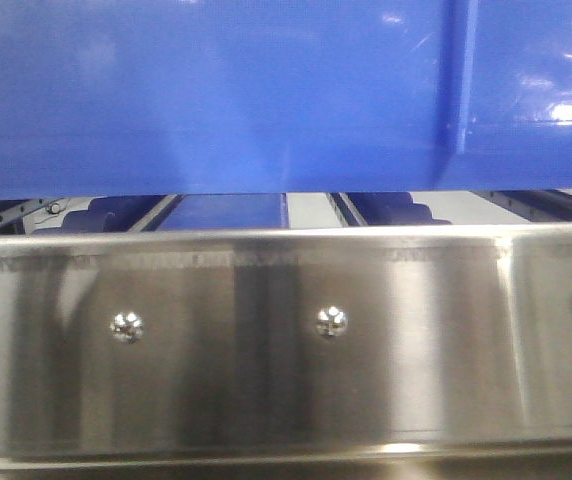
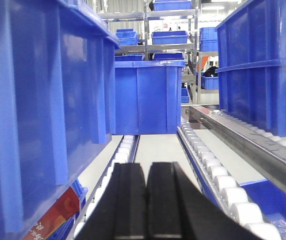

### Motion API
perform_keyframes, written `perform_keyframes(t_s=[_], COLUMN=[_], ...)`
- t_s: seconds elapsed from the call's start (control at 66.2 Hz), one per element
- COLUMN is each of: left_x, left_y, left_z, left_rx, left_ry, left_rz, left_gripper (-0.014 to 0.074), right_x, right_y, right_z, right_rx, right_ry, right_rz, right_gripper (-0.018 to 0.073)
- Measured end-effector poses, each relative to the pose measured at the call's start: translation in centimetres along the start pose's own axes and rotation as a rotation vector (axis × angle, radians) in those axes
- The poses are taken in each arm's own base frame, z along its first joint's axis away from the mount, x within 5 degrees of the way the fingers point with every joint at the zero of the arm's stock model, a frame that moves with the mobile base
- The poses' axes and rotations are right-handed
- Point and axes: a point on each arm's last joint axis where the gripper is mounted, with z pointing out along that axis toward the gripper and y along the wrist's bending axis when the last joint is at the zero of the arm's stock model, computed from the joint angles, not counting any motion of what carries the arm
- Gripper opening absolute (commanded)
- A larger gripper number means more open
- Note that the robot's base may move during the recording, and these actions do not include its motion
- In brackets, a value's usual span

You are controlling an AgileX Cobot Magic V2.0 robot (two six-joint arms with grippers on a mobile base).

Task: Move blue bin to conveyor side

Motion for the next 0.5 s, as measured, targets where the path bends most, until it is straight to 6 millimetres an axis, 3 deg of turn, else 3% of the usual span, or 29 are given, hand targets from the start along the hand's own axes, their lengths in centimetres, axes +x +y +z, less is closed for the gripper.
perform_keyframes(t_s=[0.499], left_x=[0.00], left_y=[0.00], left_z=[0.00], left_rx=[0.000], left_ry=[0.000], left_rz=[0.000], left_gripper=[-0.0008], right_x=[0.00], right_y=[0.00], right_z=[0.00], right_rx=[0.000], right_ry=[0.000], right_rz=[0.000], right_gripper=[-0.0078])
